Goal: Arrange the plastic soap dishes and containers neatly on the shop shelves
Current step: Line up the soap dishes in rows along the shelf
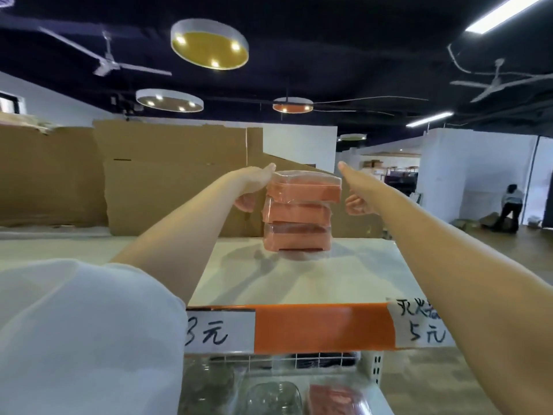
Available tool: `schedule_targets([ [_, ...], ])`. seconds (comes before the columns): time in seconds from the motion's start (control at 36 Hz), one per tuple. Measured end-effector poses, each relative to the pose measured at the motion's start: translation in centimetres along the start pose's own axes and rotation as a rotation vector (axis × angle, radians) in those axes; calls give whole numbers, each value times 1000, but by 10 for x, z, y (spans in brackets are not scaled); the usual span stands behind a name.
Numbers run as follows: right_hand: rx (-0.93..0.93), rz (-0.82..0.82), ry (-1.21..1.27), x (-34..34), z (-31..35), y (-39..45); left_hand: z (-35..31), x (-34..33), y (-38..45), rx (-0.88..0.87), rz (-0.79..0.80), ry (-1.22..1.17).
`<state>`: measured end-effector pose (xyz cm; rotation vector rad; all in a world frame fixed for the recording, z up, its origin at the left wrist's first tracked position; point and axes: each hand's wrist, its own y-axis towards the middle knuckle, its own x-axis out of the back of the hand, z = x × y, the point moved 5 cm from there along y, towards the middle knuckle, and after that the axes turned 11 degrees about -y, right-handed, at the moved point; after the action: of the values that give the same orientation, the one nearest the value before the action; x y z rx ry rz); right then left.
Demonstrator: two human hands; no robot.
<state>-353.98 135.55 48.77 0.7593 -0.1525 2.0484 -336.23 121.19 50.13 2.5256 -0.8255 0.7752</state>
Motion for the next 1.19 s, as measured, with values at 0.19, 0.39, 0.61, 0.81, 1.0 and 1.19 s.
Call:
schedule_targets([
  [0.19, -110, 178, 245, -15, -1, 3, 14, -10, 4, 136, 16, -42],
  [0.39, -151, 233, 386, -11, -9, 2, 13, -25, 1, 215, 75, -122],
  [0.61, -73, 277, 477, -17, -10, -14, 17, -40, 4, 334, 55, -315],
  [0.81, -18, 353, 607, -9, -4, -38, 8, -25, -5, 273, 43, -593],
  [1.0, -23, 356, 571, -4, -23, -78, 14, -21, -61, 228, 57, -705],
  [1.19, 41, 384, 697, 6, -32, -139, 27, -16, -146, 142, -94, -643],
])
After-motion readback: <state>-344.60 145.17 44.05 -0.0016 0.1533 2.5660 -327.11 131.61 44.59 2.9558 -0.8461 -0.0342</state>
